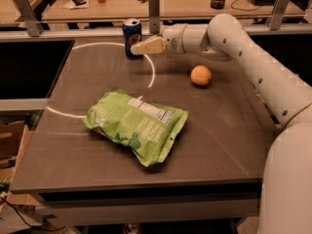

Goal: Pick pepsi can

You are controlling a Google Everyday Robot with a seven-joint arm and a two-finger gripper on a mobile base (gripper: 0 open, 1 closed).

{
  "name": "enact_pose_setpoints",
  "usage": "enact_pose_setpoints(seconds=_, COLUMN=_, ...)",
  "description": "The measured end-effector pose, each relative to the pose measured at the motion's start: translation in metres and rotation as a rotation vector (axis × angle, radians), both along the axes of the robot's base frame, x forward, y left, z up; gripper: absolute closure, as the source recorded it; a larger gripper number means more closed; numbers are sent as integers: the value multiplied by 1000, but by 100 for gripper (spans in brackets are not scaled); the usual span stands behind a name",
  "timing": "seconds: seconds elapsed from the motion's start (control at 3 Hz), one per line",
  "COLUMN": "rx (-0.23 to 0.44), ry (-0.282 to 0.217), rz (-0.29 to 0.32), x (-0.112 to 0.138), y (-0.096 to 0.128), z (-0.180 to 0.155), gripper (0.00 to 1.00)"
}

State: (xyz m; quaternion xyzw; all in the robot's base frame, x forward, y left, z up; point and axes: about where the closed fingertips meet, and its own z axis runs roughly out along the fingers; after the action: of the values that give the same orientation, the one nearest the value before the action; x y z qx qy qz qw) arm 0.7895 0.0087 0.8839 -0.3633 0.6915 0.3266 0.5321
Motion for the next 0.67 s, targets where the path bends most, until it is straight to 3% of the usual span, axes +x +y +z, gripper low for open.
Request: enact_pose_setpoints(seconds=0.67, rx=28, ry=6, rz=42, x=15, y=30, z=-11, gripper=0)
